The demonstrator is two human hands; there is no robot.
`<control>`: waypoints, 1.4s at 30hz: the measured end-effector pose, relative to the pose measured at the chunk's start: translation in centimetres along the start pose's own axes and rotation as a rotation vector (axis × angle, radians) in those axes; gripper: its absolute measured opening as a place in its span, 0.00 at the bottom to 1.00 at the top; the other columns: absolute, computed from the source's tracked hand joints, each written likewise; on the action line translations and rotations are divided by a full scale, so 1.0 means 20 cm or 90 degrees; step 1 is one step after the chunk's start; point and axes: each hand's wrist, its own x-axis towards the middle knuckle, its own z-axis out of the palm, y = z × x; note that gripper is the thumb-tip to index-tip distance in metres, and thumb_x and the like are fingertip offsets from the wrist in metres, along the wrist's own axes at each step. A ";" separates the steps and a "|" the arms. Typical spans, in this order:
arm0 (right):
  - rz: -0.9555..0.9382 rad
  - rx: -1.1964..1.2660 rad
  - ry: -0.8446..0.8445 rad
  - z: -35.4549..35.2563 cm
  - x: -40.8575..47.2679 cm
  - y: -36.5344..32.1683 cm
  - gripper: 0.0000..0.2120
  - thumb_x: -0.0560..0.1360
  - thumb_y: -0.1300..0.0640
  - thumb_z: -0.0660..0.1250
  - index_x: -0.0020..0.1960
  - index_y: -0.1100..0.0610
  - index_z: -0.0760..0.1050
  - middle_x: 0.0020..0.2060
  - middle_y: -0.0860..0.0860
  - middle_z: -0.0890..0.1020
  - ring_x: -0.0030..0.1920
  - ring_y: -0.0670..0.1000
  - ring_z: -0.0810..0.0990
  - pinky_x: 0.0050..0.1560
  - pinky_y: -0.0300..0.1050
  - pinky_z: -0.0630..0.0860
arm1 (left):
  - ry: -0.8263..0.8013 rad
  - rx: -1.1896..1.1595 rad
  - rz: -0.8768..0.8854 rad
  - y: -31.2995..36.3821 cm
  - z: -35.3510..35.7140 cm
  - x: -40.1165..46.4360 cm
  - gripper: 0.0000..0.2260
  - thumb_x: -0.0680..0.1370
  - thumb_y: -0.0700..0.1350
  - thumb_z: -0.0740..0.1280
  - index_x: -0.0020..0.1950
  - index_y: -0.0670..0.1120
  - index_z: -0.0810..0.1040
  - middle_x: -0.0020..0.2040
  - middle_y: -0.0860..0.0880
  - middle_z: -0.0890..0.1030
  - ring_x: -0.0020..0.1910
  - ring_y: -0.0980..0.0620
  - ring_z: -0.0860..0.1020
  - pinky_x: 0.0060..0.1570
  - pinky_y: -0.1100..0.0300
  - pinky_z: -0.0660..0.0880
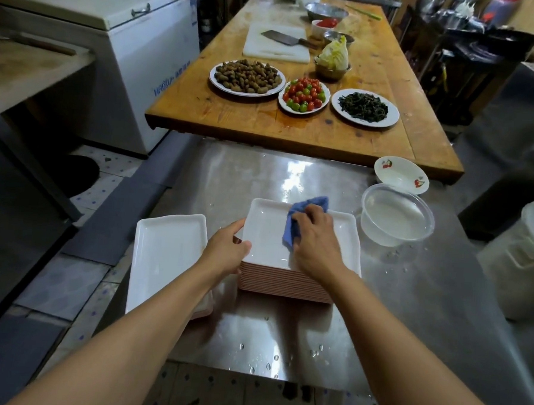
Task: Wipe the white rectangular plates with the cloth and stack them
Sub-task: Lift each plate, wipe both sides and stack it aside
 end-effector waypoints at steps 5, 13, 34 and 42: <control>-0.091 -0.008 -0.039 0.06 0.11 -0.14 0.22 0.75 0.55 0.64 0.68 0.55 0.68 0.69 0.54 0.62 0.66 0.57 0.62 0.67 0.48 0.62 | -0.011 0.002 0.017 0.00 0.00 -0.01 0.24 0.79 0.38 0.58 0.72 0.57 0.66 0.34 0.49 0.71 0.28 0.54 0.68 0.23 0.64 0.68; -0.164 0.111 -0.153 0.00 -0.03 -0.17 0.21 0.72 0.69 0.61 0.63 0.58 0.75 0.65 0.54 0.73 0.62 0.57 0.67 0.60 0.39 0.58 | -0.029 -0.030 -0.023 0.00 -0.02 -0.01 0.19 0.83 0.45 0.50 0.72 0.59 0.64 0.41 0.49 0.73 0.29 0.54 0.67 0.24 0.66 0.69; -0.064 -0.150 -0.036 -0.20 -0.38 0.19 0.14 0.73 0.64 0.63 0.57 0.54 0.74 0.56 0.51 0.74 0.56 0.55 0.71 0.47 0.44 0.58 | 0.068 0.174 -0.016 0.04 0.04 -0.02 0.20 0.79 0.42 0.57 0.71 0.54 0.67 0.52 0.44 0.79 0.47 0.43 0.78 0.49 0.51 0.78; 0.111 0.235 0.152 -0.37 -0.46 0.27 0.04 0.71 0.68 0.65 0.42 0.63 0.78 0.36 0.54 0.80 0.37 0.50 0.77 0.41 0.38 0.74 | 0.104 0.556 0.294 0.13 0.24 -0.11 0.27 0.76 0.54 0.65 0.73 0.50 0.64 0.72 0.46 0.64 0.71 0.46 0.61 0.68 0.51 0.58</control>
